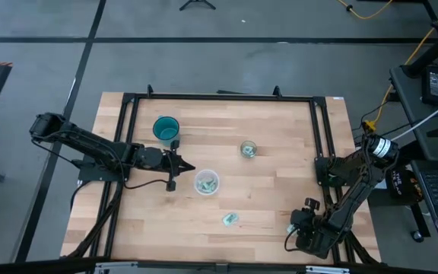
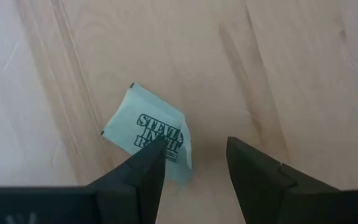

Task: Pick and place Stevia / Truvia into bins
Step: Put the white stevia packet into the transparent glass container

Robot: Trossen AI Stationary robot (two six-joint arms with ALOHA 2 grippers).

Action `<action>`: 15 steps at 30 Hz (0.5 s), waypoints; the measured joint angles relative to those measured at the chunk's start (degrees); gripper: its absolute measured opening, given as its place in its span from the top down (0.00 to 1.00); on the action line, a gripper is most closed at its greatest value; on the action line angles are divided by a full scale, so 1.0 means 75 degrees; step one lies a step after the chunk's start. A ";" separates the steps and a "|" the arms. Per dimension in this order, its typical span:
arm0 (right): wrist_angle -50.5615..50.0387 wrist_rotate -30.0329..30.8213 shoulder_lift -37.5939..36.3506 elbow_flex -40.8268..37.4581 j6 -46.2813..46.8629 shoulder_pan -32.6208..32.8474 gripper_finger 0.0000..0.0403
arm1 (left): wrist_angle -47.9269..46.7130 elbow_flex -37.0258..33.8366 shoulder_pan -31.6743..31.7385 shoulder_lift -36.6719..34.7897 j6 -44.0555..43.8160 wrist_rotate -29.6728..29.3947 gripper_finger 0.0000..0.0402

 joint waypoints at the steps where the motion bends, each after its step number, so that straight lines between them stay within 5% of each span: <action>1: 0.0000 -0.0003 0.0000 0.0000 0.0000 -0.0001 0.58 | 0.0003 0.0000 0.0001 0.0000 0.0000 0.0000 0.98; 5: -0.0018 -0.0003 0.0000 0.0000 -0.0004 -0.0003 0.64 | 0.0003 0.0000 0.0000 0.0000 0.0000 0.0000 0.99; 15: -0.0090 -0.0050 0.0000 0.0000 -0.0015 -0.0003 0.98 | 0.0003 0.0000 0.0003 0.0000 0.0000 0.0000 0.99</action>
